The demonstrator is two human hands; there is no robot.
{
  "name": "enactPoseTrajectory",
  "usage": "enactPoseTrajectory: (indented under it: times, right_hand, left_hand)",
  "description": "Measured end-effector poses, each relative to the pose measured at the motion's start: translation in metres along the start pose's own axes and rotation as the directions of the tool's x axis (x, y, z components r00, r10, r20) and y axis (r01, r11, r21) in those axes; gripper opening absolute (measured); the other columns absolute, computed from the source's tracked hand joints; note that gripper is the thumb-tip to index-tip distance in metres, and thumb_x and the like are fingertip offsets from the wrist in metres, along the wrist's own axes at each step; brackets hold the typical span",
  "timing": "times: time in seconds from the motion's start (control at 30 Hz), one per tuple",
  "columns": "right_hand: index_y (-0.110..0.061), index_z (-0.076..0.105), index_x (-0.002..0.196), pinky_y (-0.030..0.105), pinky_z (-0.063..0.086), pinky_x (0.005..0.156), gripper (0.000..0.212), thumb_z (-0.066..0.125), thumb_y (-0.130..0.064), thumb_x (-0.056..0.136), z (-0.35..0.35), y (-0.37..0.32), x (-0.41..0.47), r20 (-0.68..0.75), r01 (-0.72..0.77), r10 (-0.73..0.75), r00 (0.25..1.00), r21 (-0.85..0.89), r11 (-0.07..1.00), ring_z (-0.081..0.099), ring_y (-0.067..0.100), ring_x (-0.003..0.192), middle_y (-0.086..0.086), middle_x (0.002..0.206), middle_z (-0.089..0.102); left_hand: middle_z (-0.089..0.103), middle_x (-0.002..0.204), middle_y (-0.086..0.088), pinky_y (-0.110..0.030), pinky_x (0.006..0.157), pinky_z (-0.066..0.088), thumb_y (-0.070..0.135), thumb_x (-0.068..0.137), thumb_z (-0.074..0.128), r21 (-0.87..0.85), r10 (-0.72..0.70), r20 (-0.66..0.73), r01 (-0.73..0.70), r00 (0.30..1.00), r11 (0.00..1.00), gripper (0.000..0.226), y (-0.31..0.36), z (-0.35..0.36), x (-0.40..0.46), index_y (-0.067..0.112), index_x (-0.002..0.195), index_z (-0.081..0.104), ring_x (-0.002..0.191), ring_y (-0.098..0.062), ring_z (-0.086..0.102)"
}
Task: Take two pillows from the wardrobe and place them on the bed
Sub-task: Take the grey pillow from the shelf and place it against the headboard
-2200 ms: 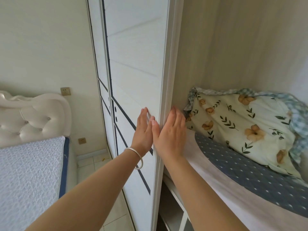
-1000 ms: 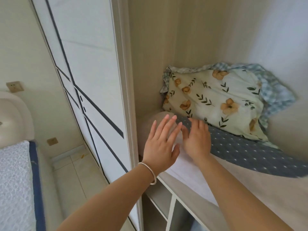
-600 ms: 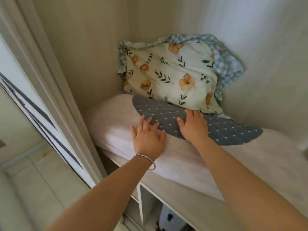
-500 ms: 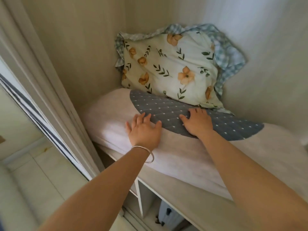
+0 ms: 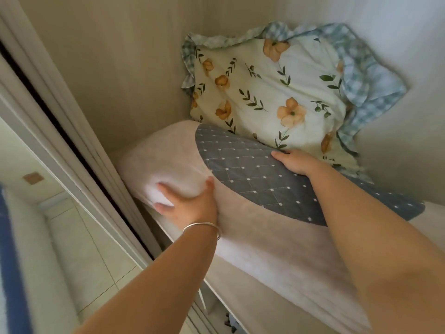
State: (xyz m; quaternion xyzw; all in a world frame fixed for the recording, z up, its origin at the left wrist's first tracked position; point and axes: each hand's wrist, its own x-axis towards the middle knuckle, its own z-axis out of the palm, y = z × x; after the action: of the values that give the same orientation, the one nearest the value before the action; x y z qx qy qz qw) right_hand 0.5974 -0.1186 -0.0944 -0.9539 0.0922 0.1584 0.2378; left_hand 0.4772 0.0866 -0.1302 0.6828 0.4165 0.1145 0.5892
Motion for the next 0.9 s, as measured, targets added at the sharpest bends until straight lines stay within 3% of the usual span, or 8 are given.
enactPoseTrajectory:
  times: [0.1, 0.2, 0.27, 0.4, 0.6, 0.67, 0.8, 0.9]
  right_hand:
    - [-0.017, 0.046, 0.134, 0.04, 0.032, 0.103, 0.078, 0.032, -0.072, 0.081, -0.002, 0.006, 0.016, 0.073, -0.051, 0.045, 0.996, 0.082, 0.995, 0.045, 0.031, 0.125, 0.01, 0.141, 0.045]
    - [-0.018, 0.041, 0.138, 0.041, 0.03, 0.106, 0.082, 0.036, -0.074, 0.078, -0.006, 0.01, 0.025, 0.092, -0.058, 0.046, 0.995, 0.131, 0.99, 0.042, 0.031, 0.127, 0.01, 0.144, 0.041]
    - [-0.017, 0.04, 0.137, 0.04, 0.031, 0.105, 0.081, 0.037, -0.073, 0.079, -0.007, 0.011, 0.028, 0.116, -0.082, 0.064, 0.991, 0.162, 0.983, 0.043, 0.031, 0.125, 0.011, 0.142, 0.042]
    - [-0.013, 0.043, 0.135, 0.038, 0.032, 0.104, 0.08, 0.039, -0.071, 0.08, -0.008, 0.012, 0.021, 0.151, -0.135, 0.099, 0.984, 0.247, 0.96, 0.045, 0.032, 0.124, 0.013, 0.14, 0.045]
    - [-0.012, 0.04, 0.138, 0.039, 0.032, 0.107, 0.085, 0.044, -0.071, 0.078, 0.011, 0.014, 0.001, 0.14, -0.222, 0.179, 0.974, 0.426, 0.877, 0.044, 0.031, 0.126, 0.013, 0.143, 0.042]
    - [-0.014, 0.04, 0.138, 0.038, 0.035, 0.102, 0.082, 0.046, -0.07, 0.078, 0.017, 0.014, -0.01, 0.146, -0.236, 0.187, 0.971, 0.508, 0.828, 0.047, 0.031, 0.123, 0.014, 0.141, 0.045]
    - [-0.015, 0.047, 0.133, 0.034, 0.043, 0.084, 0.085, 0.05, -0.074, 0.071, 0.021, 0.009, -0.038, 0.163, -0.256, 0.197, 0.967, 0.574, 0.778, 0.056, 0.028, 0.097, 0.013, 0.128, 0.055]
    - [-0.017, 0.045, 0.132, 0.033, 0.038, 0.095, 0.072, 0.044, -0.068, 0.081, 0.013, 0.005, -0.056, 0.094, -0.171, 0.143, 0.985, 0.622, 0.765, 0.052, 0.027, 0.107, 0.009, 0.132, 0.051]
  left_hand:
    - [0.028, 0.151, -0.006, -0.044, 0.098, 0.041, 0.053, 0.06, 0.08, -0.261, -0.292, 0.062, 0.298, 0.954, 0.918, 0.121, 0.007, 0.001, 0.003, 0.037, 0.148, -0.002, 0.124, -0.032, 0.046]
    - [0.048, 0.136, -0.005, -0.046, 0.089, 0.043, 0.05, 0.055, 0.084, -0.332, -0.4, 0.127, 0.419, 0.908, 0.845, 0.116, 0.01, 0.0, 0.012, 0.019, 0.147, 0.019, 0.11, -0.032, 0.054]
    - [0.051, 0.13, -0.003, -0.044, 0.083, 0.041, 0.05, 0.054, 0.084, -0.291, -0.384, 0.153, 0.413, 0.91, 0.863, 0.112, 0.013, -0.002, 0.018, 0.017, 0.144, 0.025, 0.101, -0.03, 0.053]
    - [0.053, 0.129, -0.006, -0.05, 0.098, 0.044, 0.05, 0.051, 0.085, -0.232, -0.326, 0.19, 0.365, 0.926, 0.901, 0.112, 0.022, -0.01, 0.034, 0.016, 0.142, 0.03, 0.107, -0.033, 0.055]
    - [0.062, 0.116, -0.008, -0.045, 0.093, 0.049, 0.048, 0.052, 0.084, -0.157, -0.197, 0.258, 0.242, 0.946, 0.957, 0.095, 0.038, -0.037, 0.059, 0.01, 0.131, 0.047, 0.096, -0.032, 0.061]
    - [0.062, 0.116, -0.009, -0.048, 0.094, 0.048, 0.049, 0.048, 0.085, -0.15, -0.172, 0.282, 0.22, 0.944, 0.964, 0.098, 0.041, -0.047, 0.063, 0.01, 0.13, 0.048, 0.097, -0.033, 0.061]
    - [0.06, 0.122, -0.008, -0.048, 0.097, 0.047, 0.045, 0.049, 0.085, -0.182, -0.096, 0.295, 0.154, 0.951, 0.971, 0.1, 0.045, -0.066, 0.059, 0.01, 0.133, 0.044, 0.102, -0.034, 0.06]
    - [0.056, 0.127, -0.006, -0.047, 0.099, 0.045, 0.046, 0.056, 0.083, -0.207, -0.001, 0.298, 0.066, 0.955, 0.976, 0.099, 0.06, -0.076, 0.051, 0.013, 0.137, 0.038, 0.108, -0.033, 0.057]
